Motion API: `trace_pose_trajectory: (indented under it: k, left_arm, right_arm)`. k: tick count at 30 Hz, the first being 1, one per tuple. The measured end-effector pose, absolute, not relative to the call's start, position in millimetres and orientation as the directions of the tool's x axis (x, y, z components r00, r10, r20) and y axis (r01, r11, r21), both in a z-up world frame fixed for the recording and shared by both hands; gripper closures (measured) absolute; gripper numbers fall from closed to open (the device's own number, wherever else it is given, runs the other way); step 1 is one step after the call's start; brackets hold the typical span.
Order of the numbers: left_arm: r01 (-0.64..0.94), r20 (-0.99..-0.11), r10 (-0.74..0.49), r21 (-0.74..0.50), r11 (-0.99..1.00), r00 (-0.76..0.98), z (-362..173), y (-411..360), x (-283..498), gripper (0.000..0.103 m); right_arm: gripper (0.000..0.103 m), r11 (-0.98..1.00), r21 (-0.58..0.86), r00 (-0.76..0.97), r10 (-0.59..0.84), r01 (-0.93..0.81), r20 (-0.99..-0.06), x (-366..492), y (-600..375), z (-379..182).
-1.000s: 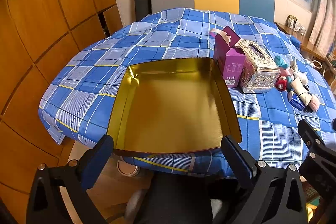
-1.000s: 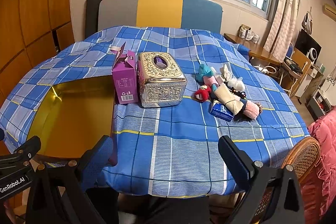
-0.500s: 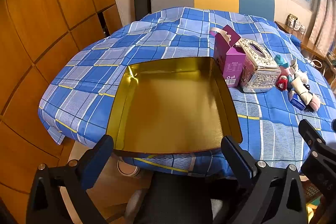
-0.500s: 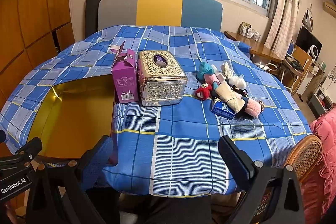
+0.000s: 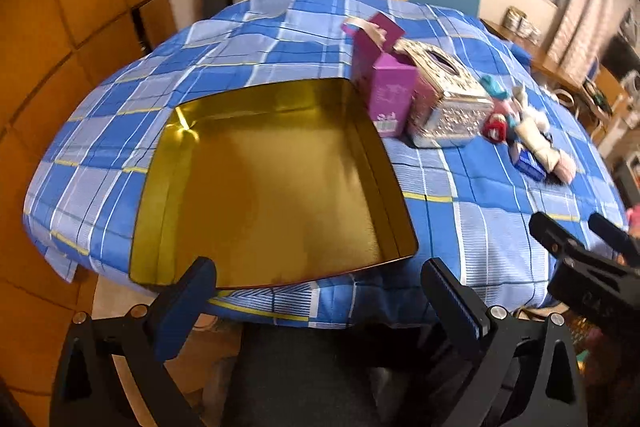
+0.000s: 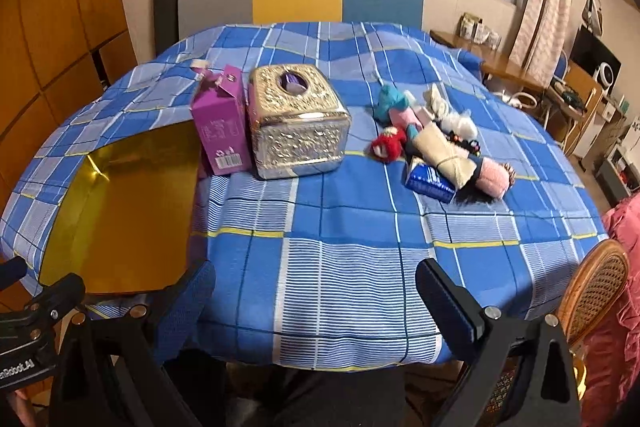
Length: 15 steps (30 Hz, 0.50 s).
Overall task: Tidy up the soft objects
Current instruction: 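Reach the right gripper into the pile and grasp the pink towel roll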
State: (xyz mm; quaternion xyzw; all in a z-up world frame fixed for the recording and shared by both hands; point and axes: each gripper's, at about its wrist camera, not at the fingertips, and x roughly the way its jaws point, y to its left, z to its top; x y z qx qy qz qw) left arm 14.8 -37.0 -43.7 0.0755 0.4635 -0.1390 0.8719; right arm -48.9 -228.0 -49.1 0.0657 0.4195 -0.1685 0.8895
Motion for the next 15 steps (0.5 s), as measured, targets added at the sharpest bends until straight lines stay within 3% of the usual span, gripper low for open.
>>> trace_pose_trajectory:
  k: [4, 8, 12, 15]
  left_arm:
    - [0.366, -0.826, -0.183, 0.030, 0.930, 0.534, -47, -51, 15, 0.000]
    - [0.447, -0.834, -0.300, -0.072, 0.892, 0.463, -50, -63, 20, 0.000]
    - [0.472, -0.849, -0.377, -0.177, 0.864, 0.371, -54, -80, 28, 0.000]
    - [0.484, -0.848, -0.386, -0.182, 0.856, 0.364, -54, -98, 29, 0.000]
  right_arm:
    - [0.002, 0.936, -0.013, 0.575, -0.227, 0.352, -0.786, -46, -248, -64]
    - [0.008, 0.928, -0.037, 0.551, -0.252, 0.370, -0.795, -42, -278, -77]
    - [0.022, 0.903, -0.095, 0.520, -0.324, 0.419, -0.790, -33, -322, -86]
    - [0.024, 0.881, -0.115, 0.529, -0.375, 0.460, -0.761, -25, -367, -83]
